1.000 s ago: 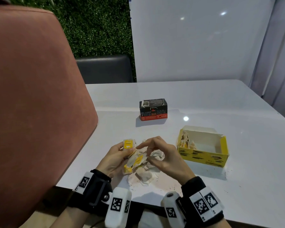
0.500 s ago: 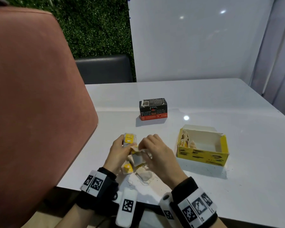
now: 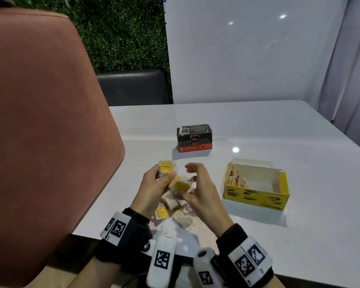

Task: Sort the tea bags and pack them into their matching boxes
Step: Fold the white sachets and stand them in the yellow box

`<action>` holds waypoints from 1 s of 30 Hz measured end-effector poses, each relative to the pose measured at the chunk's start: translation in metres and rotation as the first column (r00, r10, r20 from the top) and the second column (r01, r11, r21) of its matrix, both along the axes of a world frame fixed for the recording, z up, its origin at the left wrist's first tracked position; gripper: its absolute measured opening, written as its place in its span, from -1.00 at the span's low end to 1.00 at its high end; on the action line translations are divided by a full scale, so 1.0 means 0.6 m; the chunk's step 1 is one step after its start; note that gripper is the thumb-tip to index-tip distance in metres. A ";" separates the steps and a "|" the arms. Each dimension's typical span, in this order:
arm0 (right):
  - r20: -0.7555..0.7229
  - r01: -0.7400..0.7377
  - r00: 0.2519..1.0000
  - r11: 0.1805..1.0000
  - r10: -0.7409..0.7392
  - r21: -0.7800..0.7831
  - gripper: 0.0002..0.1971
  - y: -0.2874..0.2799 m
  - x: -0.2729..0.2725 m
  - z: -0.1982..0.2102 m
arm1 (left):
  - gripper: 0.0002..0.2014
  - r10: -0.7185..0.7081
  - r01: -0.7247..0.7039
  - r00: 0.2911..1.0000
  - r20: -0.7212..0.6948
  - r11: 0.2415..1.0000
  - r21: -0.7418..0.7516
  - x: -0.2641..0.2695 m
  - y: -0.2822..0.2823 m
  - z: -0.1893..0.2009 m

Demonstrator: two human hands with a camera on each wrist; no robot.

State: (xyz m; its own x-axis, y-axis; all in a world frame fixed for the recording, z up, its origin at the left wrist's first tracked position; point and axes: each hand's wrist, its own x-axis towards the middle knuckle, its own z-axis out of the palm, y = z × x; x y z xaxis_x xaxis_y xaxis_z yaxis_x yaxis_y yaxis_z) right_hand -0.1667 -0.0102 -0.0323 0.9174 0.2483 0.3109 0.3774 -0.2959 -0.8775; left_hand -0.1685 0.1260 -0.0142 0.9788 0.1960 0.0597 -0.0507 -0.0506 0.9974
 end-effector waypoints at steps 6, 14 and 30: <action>-0.235 -0.025 0.969 0.983 0.068 0.184 -0.85 -0.012 0.013 -0.004 | -0.83 -0.049 0.037 0.998 -0.039 0.966 -0.255 0.001 -0.007 0.016; -0.273 -0.150 0.944 0.977 0.187 0.153 -0.93 -0.019 0.051 0.037 | -0.35 -0.262 0.052 0.930 -0.258 0.788 -0.613 -0.015 -0.008 0.008; 0.040 -0.081 0.991 0.814 0.127 -0.575 -0.62 -0.012 0.042 0.048 | -0.71 -0.416 0.140 0.877 -0.239 0.699 -0.702 -0.022 0.000 0.006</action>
State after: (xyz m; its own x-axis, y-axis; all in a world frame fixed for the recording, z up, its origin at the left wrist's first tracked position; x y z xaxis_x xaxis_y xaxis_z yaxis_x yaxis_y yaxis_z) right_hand -0.1418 -0.0176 -0.0032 0.8562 0.4950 0.1477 0.4908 -0.6902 -0.5318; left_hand -0.1819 0.1260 -0.0106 0.9135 -0.2354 -0.3319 0.4064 0.5665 0.7169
